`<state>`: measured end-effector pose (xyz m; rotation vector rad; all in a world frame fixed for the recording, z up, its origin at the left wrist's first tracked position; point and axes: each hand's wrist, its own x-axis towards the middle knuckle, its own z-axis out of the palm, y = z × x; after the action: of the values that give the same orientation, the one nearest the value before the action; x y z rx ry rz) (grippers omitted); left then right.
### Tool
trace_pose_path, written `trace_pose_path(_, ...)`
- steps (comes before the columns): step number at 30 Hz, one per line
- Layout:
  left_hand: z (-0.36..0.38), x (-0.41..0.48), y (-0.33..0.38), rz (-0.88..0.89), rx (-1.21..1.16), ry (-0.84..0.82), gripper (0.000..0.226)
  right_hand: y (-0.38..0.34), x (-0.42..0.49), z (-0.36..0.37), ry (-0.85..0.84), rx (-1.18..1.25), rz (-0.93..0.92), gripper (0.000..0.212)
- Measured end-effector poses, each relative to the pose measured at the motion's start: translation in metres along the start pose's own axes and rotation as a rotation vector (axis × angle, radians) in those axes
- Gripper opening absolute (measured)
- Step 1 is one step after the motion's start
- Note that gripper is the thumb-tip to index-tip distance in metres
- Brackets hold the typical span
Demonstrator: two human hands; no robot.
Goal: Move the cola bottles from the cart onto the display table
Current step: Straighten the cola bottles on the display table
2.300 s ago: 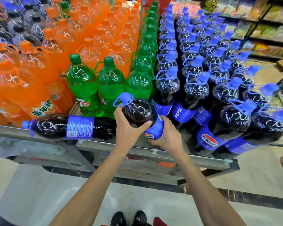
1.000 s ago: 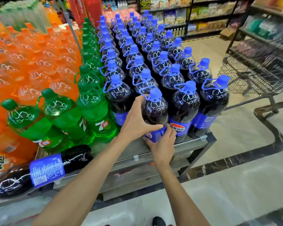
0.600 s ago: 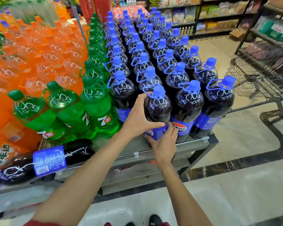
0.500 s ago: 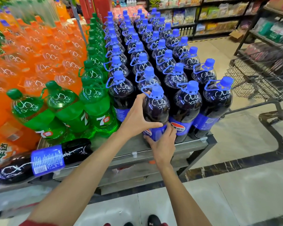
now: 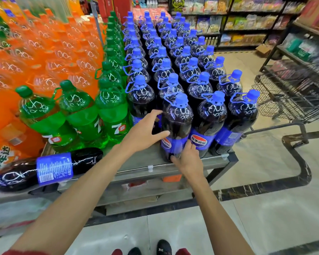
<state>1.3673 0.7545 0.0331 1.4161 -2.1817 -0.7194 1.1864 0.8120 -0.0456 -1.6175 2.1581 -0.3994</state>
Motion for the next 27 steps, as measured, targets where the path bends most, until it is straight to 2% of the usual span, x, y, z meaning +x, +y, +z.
trace_pose_path(3,-0.005,-0.012,-0.018,-0.029,0.208,-0.066,0.058,-0.009,-0.008,-0.012,-0.131,-0.208,0.022,0.070)
trace_pose_path(8,-0.019,-0.041,-0.046,-0.129,0.537,-0.175,0.057,-0.035,-0.018,-0.017,-0.175,-0.488,-0.102,0.063)
trace_pose_path(11,-0.035,-0.061,-0.060,-0.195,0.594,-0.183,0.059,-0.060,-0.021,-0.017,-0.216,-0.557,-0.207,0.054)
trace_pose_path(18,-0.080,-0.114,-0.092,-0.356,0.738,-0.104,0.063,-0.137,-0.019,0.000,-0.295,-0.600,-0.507,0.070)
trace_pose_path(27,-0.125,-0.191,-0.134,-0.572,0.699,-0.010,0.056,-0.232,-0.020,0.053,-0.390,-0.619,-0.809,0.069)
